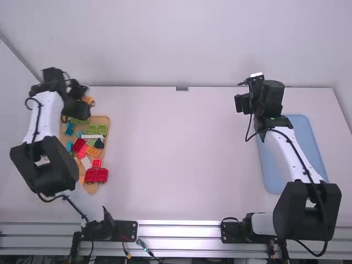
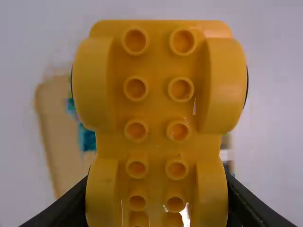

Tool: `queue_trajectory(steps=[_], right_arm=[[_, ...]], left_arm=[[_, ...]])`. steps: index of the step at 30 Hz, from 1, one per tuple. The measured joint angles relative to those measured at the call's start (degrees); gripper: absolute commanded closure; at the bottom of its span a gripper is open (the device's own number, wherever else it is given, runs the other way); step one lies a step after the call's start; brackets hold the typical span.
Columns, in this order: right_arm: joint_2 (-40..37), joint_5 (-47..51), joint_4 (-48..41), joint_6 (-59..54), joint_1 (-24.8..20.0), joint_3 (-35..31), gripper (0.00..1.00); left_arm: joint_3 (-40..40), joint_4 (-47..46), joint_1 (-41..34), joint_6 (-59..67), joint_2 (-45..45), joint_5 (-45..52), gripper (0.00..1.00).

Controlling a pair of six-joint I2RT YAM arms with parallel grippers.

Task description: Assemble lego blocks to make yellow taxi

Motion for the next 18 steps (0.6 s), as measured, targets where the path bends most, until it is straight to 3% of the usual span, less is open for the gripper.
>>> queue_trajectory(steps=[2, 3, 9, 18], right_arm=[[0.00, 0.00, 0.00, -0.02, -0.02, 0.00, 0.01], [0.00, -0.17, 0.00, -0.02, 0.00, 0.00, 0.01], [0.00, -0.02, -0.44, 0.00, -0.02, 0.00, 0.01], [0.00, -0.07, -0.35, 0.00, 0.00, 0.00, 0.01]], left_arm=[[-1.97, -0.09, -4.42, 1.97, -2.40, -0.09, 0.90], [-3.67, -0.37, -10.60, 4.63, -4.28, 0.00, 0.92], [-7.82, 2.38, -26.73, 10.38, -3.85, -0.09, 0.95], [-8.46, 1.46, -43.98, 16.22, 7.78, -0.09, 0.99]])
